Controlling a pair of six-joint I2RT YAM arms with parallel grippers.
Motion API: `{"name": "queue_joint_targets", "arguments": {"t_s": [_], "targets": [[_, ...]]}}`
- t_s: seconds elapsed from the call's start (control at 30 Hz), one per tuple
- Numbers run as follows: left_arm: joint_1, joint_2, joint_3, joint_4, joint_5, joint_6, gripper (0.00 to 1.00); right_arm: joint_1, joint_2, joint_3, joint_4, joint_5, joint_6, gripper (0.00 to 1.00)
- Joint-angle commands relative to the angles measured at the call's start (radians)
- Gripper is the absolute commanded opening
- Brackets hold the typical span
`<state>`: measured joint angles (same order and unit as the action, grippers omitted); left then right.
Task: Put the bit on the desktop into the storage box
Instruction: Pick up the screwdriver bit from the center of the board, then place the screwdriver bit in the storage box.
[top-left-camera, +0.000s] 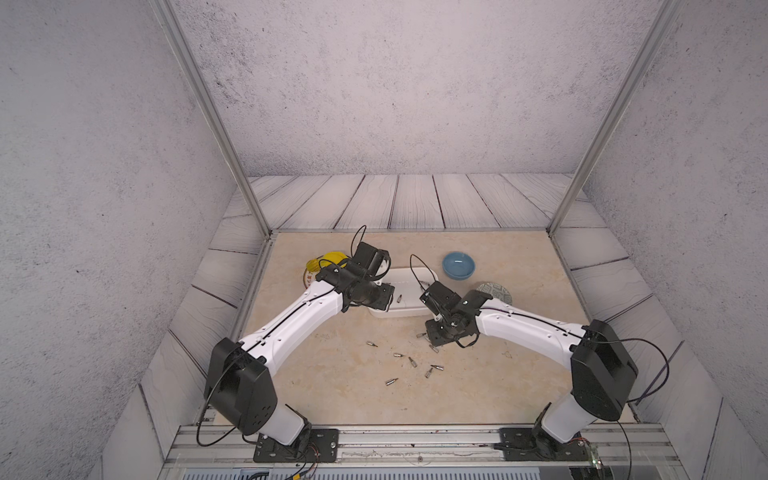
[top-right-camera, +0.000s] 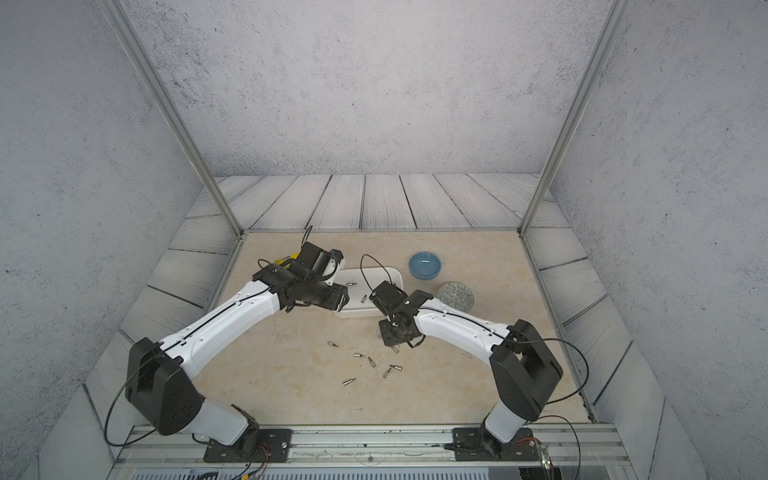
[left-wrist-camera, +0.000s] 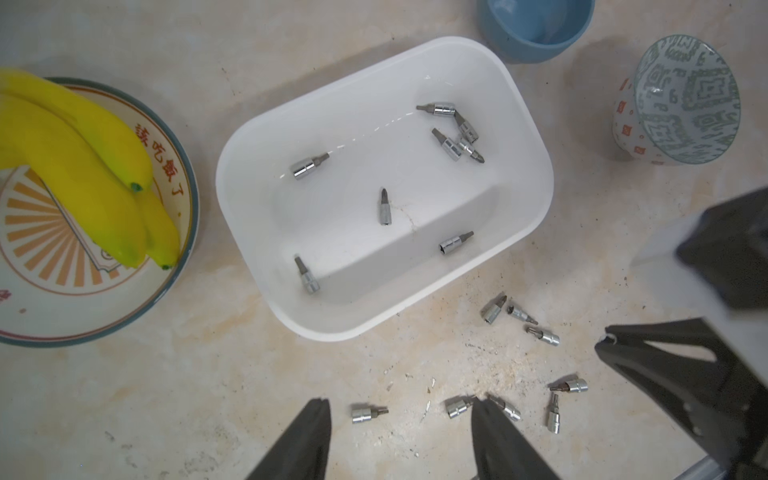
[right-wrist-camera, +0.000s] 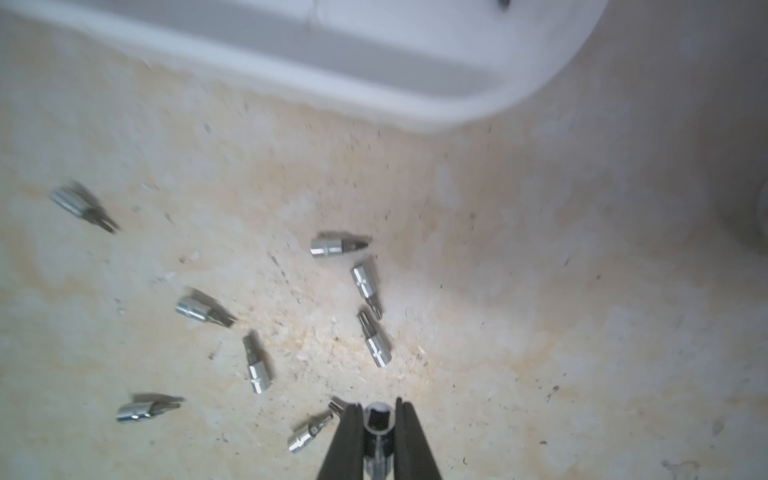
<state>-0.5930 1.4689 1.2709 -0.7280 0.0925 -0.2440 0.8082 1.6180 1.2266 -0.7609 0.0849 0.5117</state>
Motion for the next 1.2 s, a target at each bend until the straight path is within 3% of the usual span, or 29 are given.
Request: {"name": "queue_joint_targets", "arguments": {"t_s": [0.0,0.23,0.37,0.57,0.9,1.17], "targets": [[-0.003,-0.122,-0.093,-0.011,-0.044,-0.04,0.6,-0.048,-0.004,0.096,-0.089,0.013,-0.079,0.02],[-0.006,-0.348,-0.296,-0.008,-0.02,-0.094,0.61,-0.129,0.188,0.378,-0.114,-0.048,-0.184,0.02],[-0.024,-0.383,-0.376,-0.005,-0.002,-0.135,0.6,-0.16,0.381,0.614,-0.18,-0.109,-0.216,0.01],[-0.098,-0.385,-0.49,0.073,-0.004,-0.198,0.61,-0.172,0.6,0.839,-0.235,-0.171,-0.231,0.01],[-0.227,-0.301,-0.54,0.105,-0.037,-0.227,0.6,-0.173,0.738,0.877,-0.227,-0.208,-0.225,0.01],[-0.293,-0.234,-0.553,0.16,-0.022,-0.181,0.6,-0.173,0.805,0.876,-0.221,-0.214,-0.225,0.01]]}}
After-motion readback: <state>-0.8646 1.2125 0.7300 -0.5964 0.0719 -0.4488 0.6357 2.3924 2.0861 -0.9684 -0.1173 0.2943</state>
